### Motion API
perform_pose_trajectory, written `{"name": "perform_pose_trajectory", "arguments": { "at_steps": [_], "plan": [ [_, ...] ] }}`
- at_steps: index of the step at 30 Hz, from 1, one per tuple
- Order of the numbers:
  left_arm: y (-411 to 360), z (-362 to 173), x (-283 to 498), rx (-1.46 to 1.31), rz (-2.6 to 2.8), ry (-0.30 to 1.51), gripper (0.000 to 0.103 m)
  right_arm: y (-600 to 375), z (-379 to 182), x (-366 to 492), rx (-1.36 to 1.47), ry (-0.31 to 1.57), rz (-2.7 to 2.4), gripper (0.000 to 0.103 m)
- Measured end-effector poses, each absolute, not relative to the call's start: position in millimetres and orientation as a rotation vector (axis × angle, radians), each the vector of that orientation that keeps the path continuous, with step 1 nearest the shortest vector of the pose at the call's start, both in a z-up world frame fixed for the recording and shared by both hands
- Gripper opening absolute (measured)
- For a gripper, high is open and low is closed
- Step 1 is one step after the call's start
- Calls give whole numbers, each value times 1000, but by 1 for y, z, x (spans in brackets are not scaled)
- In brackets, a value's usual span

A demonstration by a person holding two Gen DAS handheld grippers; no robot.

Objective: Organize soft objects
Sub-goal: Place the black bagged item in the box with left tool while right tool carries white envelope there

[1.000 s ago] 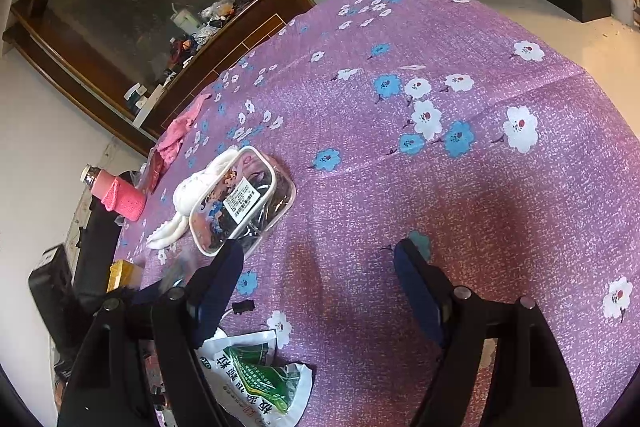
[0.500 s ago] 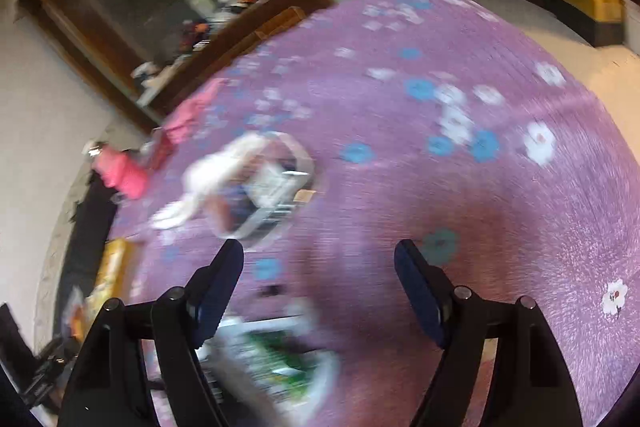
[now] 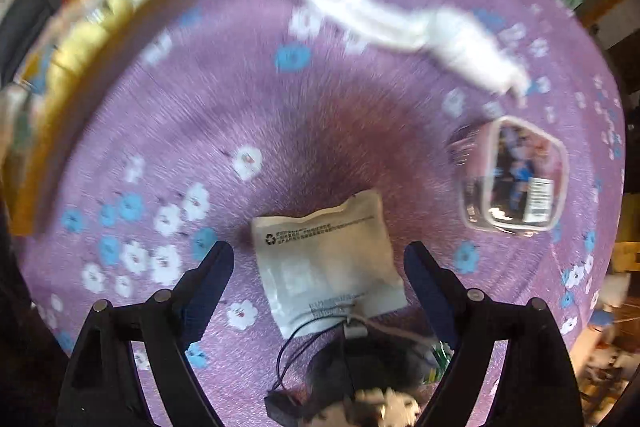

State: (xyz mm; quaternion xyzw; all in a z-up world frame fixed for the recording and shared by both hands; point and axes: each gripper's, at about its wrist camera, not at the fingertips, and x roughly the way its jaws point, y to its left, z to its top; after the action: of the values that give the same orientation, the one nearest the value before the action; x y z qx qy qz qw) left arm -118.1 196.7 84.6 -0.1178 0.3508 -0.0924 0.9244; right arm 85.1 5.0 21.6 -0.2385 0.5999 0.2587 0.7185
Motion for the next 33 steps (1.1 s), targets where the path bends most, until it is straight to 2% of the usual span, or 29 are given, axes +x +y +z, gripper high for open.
{"name": "perform_pose_trajectory", "arguments": {
  "at_steps": [4,6,8,11,14,16,18,19,27,33],
  "plan": [
    [222,79,-123,-281,-148,719,38,17,-6,96,-594,1460,521,86],
    [232,75,-123,-299,-129,721,38,15,-6,98,-571,1485,511,74],
    [240,69,-124,-317,-115,727,39,13,-4,94,-543,1466,529,68],
    [244,64,-122,-333,-92,738,39,9,1,83,-525,1423,516,65],
    [245,64,-124,-340,-72,738,40,9,6,62,-490,1378,538,65],
    [245,67,-128,-340,-66,728,50,11,12,49,-475,1345,550,65],
    [247,71,-132,-343,-55,714,71,16,27,35,-451,1309,582,65],
    [248,72,-134,-353,-50,704,73,18,34,29,-449,1286,594,65],
    [273,81,-157,-438,-8,631,74,82,105,-18,-334,1085,780,66],
    [299,89,-183,-468,48,569,75,149,116,-9,-266,1015,850,67]
  ]
}}
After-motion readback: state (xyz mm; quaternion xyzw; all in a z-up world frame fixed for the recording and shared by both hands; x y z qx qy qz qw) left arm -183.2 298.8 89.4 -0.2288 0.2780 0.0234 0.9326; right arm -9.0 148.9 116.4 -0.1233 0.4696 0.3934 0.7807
